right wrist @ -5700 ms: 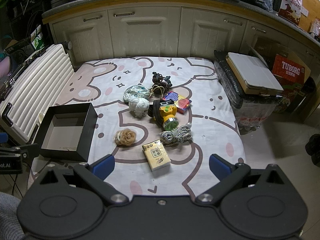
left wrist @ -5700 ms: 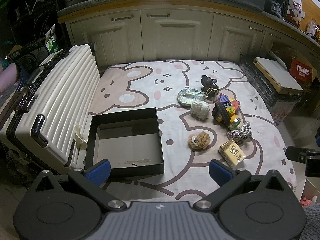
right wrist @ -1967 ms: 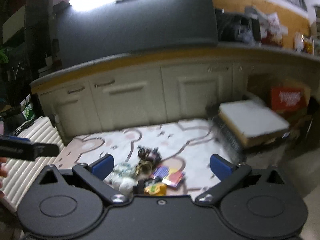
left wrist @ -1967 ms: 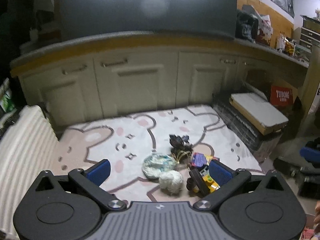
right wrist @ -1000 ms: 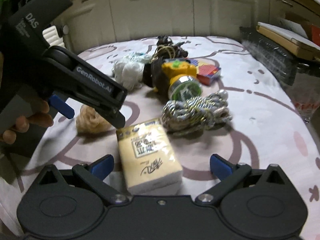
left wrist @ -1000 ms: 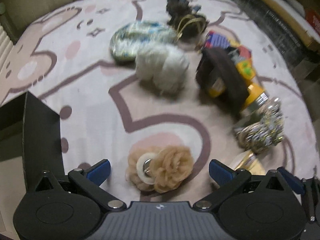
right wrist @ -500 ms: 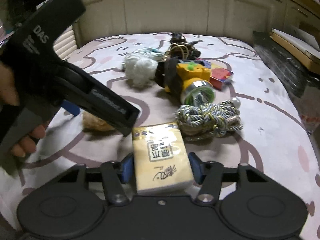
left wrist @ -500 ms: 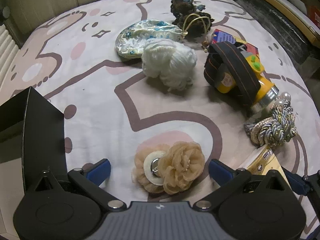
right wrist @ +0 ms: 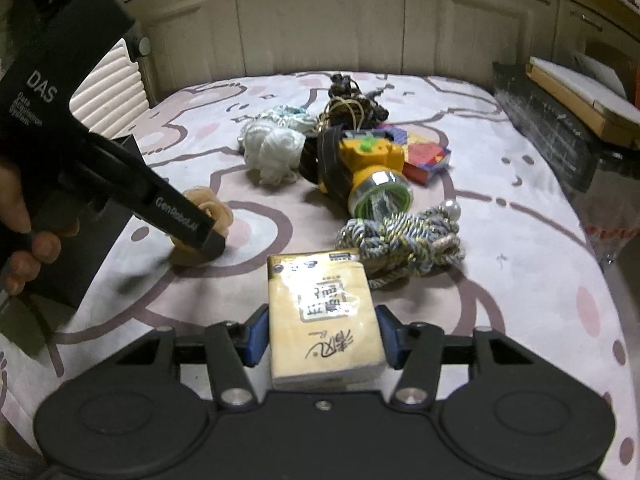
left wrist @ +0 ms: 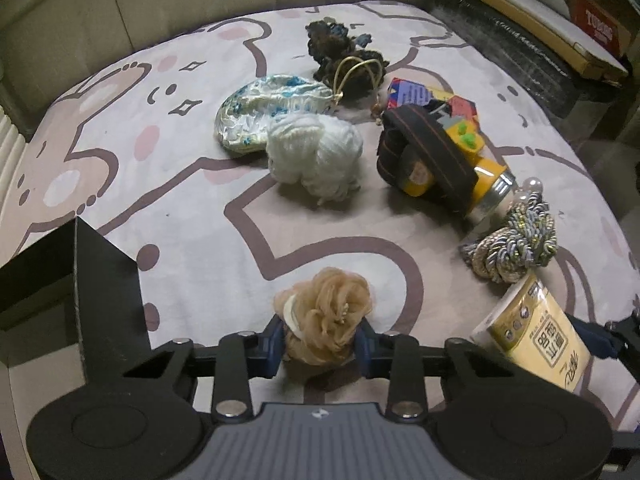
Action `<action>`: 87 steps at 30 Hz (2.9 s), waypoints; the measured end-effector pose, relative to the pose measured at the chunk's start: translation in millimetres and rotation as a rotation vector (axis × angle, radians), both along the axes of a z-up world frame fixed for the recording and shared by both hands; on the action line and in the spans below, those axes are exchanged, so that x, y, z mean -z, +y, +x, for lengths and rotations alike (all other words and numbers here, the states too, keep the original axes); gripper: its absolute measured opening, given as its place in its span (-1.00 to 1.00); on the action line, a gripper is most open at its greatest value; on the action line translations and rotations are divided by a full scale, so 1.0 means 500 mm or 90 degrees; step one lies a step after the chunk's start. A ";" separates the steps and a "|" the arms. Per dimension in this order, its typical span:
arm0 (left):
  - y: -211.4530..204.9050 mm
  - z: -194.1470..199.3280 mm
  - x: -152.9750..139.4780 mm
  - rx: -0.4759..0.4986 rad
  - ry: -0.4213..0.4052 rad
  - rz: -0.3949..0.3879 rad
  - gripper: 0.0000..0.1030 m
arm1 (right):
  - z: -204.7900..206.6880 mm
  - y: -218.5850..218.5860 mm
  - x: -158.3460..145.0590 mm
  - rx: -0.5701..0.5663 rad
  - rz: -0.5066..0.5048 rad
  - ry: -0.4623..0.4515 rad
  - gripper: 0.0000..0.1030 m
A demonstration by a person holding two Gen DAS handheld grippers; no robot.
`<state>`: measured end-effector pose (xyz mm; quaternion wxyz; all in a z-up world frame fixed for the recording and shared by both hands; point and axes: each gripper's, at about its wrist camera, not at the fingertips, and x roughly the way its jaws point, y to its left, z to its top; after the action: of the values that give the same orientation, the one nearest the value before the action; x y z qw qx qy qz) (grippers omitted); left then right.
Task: Organize objects
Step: 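Grasp the beige flower scrunchie with the left tool while the right tool grasps the yellow tissue pack, then carry the scrunchie and tissue pack with both tools over the black box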
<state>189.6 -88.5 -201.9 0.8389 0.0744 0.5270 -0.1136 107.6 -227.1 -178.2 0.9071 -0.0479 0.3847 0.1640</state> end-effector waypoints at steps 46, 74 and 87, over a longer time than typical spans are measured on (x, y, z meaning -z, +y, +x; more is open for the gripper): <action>0.345 -0.170 -0.277 -0.226 -0.126 -0.060 -0.31 | 0.066 0.317 -0.287 -0.050 0.028 0.031 0.07; 0.480 -0.148 -0.121 -0.316 0.065 -0.129 -0.32 | 0.057 0.446 -0.115 0.010 0.089 0.221 0.27; 0.460 -0.128 -0.097 -0.284 0.082 -0.066 -0.31 | 0.059 0.415 -0.137 -0.016 0.070 0.235 0.21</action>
<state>125.8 141.4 -153.5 0.8106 -0.0944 0.5763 0.0434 137.0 -19.6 -109.4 0.8204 0.0278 0.5342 0.2018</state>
